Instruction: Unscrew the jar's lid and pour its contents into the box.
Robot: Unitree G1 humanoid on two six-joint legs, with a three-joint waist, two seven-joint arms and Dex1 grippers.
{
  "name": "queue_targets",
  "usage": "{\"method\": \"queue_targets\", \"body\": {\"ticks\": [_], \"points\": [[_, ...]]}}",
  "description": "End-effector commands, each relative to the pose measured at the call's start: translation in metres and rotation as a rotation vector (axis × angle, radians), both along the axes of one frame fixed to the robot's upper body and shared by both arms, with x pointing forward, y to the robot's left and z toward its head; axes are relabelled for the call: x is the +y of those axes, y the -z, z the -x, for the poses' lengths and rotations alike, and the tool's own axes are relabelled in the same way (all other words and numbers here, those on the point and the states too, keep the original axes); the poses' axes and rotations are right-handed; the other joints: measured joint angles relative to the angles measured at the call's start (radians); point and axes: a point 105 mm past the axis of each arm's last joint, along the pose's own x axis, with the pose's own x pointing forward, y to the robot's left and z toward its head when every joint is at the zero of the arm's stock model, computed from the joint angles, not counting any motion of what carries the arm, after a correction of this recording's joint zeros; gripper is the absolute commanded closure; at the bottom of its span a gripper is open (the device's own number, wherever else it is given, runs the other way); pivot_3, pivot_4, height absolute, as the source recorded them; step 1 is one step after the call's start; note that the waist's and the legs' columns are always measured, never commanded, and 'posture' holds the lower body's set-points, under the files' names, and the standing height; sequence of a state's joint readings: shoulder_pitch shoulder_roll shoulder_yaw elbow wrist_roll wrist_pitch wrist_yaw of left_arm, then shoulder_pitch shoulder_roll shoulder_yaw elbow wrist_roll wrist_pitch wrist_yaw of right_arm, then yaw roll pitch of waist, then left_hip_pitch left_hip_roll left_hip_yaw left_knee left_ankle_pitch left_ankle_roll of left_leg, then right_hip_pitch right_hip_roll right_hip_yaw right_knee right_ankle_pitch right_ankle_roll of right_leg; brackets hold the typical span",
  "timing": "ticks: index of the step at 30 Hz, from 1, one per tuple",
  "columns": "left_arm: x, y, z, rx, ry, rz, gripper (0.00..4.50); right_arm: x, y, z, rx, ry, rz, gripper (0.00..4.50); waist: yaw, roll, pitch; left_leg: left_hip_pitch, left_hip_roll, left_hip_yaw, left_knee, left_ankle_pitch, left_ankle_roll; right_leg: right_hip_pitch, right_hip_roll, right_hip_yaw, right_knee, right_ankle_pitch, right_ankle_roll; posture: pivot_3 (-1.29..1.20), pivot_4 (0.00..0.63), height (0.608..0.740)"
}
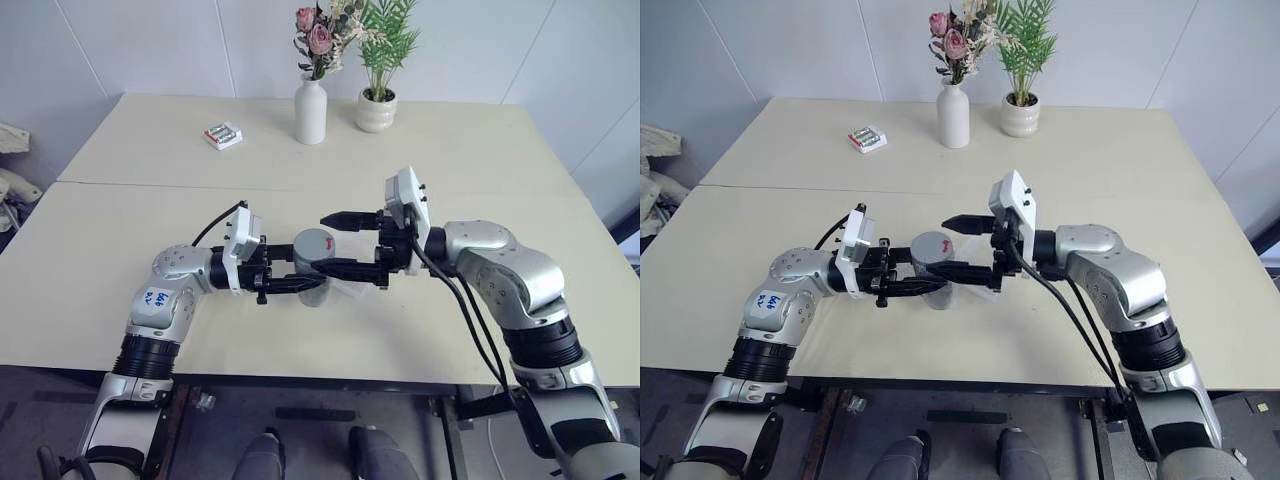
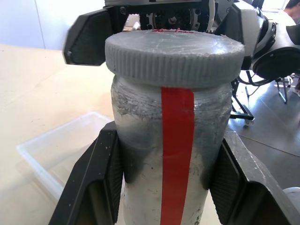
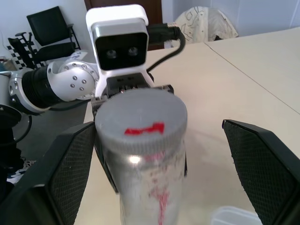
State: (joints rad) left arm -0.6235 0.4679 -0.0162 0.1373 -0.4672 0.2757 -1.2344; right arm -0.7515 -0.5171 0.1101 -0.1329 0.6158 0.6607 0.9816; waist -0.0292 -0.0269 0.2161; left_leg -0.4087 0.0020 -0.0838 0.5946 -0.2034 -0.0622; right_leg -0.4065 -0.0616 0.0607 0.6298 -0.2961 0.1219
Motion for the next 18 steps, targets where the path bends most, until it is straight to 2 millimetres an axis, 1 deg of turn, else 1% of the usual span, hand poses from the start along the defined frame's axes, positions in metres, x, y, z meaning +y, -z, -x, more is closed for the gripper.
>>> {"method": "queue_targets", "body": {"ticks": [1, 2, 6, 11, 13, 15, 18], "points": [[-0.007, -0.009, 0.01, -0.052, 0.077, 0.006, 2.46, -0.03, -0.014, -0.016, -0.024, 0.15, -0.048, 0.03, 0.001, 0.0, 0.0, 0.0, 0.0, 0.0, 0.0, 0.0, 0.0, 0.0, 0.0, 0.0, 0.0, 0.0, 0.0, 0.0, 0.15, 0.74], [-0.007, -0.009, 0.011, -0.052, 0.077, 0.006, 2.46, -0.033, -0.015, -0.017, -0.019, 0.158, -0.057, 0.03, 0.002, 0.0, 0.0, 0.0, 0.0, 0.0, 0.0, 0.0, 0.0, 0.0, 0.0, 0.0, 0.0, 0.0, 0.0, 0.0, 0.15, 0.74], [-0.006, -0.009, 0.011, -0.049, 0.078, 0.004, 2.46, -0.056, -0.015, -0.022, 0.003, 0.24, -0.086, 0.03, 0.001, 0.0, 0.0, 0.0, 0.0, 0.0, 0.0, 0.0, 0.0, 0.0, 0.0, 0.0, 0.0, 0.0, 0.0, 0.0, 0.15, 0.74], [-0.006, -0.008, 0.011, -0.046, 0.078, 0.003, 2.46, -0.072, -0.01, -0.02, 0.017, 0.279, -0.074, 0.03, 0.0, 0.0, 0.0, 0.0, 0.0, 0.0, 0.0, 0.0, 0.0, 0.0, 0.0, 0.0, 0.0, 0.0, 0.0, 0.0, 0.15, 0.74], [-0.006, -0.008, 0.011, -0.045, 0.078, 0.003, 2.46, -0.074, -0.011, -0.017, 0.018, 0.272, -0.08, 0.03, 0.0, 0.0, 0.0, 0.0, 0.0, 0.0, 0.0, 0.0, 0.0, 0.0, 0.0, 0.0, 0.0, 0.0, 0.0, 0.0, 0.15, 0.74], [-0.005, -0.008, 0.012, -0.044, 0.078, 0.001, 2.46, -0.07, -0.017, -0.008, 0.005, 0.224, -0.092, 0.03, -0.001, 0.0, 0.0, 0.0, 0.0, 0.001, 0.0, 0.0, 0.0, 0.0, 0.0, 0.001, 0.0, 0.0, 0.0, 0.0, 0.15, 0.74], [-0.005, -0.008, 0.011, -0.043, 0.077, -0.001, 2.46, -0.053, -0.026, 0.004, -0.006, 0.143, -0.116, 0.03, -0.001, 0.0, 0.0, 0.0, 0.0, 0.001, 0.0, 0.0, 0.0, 0.0, 0.0, 0.001, 0.0, 0.0, 0.0, 0.0, 0.15, 0.74]]}}
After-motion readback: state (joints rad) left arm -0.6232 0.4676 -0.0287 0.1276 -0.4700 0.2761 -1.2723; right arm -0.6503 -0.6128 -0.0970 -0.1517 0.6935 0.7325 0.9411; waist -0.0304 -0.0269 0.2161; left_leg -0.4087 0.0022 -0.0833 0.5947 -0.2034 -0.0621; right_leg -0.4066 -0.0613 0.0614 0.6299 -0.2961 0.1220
